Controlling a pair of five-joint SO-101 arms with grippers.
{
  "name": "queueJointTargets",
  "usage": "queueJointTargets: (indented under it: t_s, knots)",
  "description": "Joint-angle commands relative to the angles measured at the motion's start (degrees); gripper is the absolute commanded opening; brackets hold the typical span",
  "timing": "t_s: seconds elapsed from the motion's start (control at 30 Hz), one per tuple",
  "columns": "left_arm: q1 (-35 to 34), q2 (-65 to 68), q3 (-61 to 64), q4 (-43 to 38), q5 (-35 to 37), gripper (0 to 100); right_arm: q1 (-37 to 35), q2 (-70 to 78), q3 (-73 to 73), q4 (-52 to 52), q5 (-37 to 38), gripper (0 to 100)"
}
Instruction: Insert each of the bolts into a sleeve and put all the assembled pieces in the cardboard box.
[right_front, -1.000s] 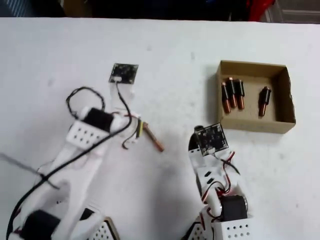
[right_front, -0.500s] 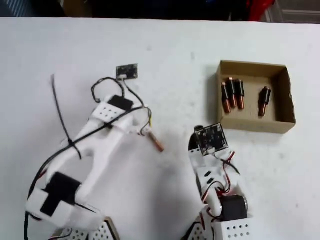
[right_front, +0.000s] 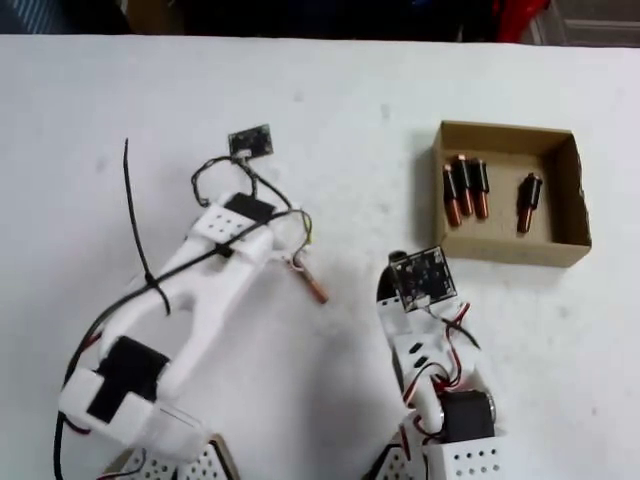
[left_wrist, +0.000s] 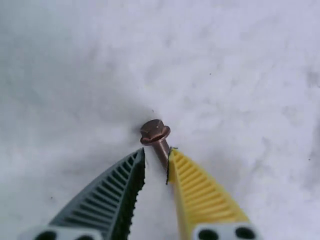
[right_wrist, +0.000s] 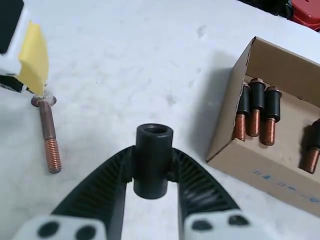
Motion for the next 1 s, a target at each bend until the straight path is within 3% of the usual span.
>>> queueJointTargets:
  t_s: [0.0,0.33,0.73,0.97]
  knots:
    - [0.7,2.3,-2.8,-1.7,0.8,11,0.6,-0.4,-0.2,-1.1,0.0,1.7]
    - [0.3,11.9,-9.8,-1.2,0.8,11,0.6,-0.4,0.2,-1.1,0.0,1.7]
    - [0.7,13.5,-10.2,-1.5,0.7,11,0.6,-0.4,0.4,-1.2,0.0,1.7]
    - [0.7,13.5,-13.3,1.4,-6.1,11,0.6,-0.4,0.4,-1.2,0.0,1.7]
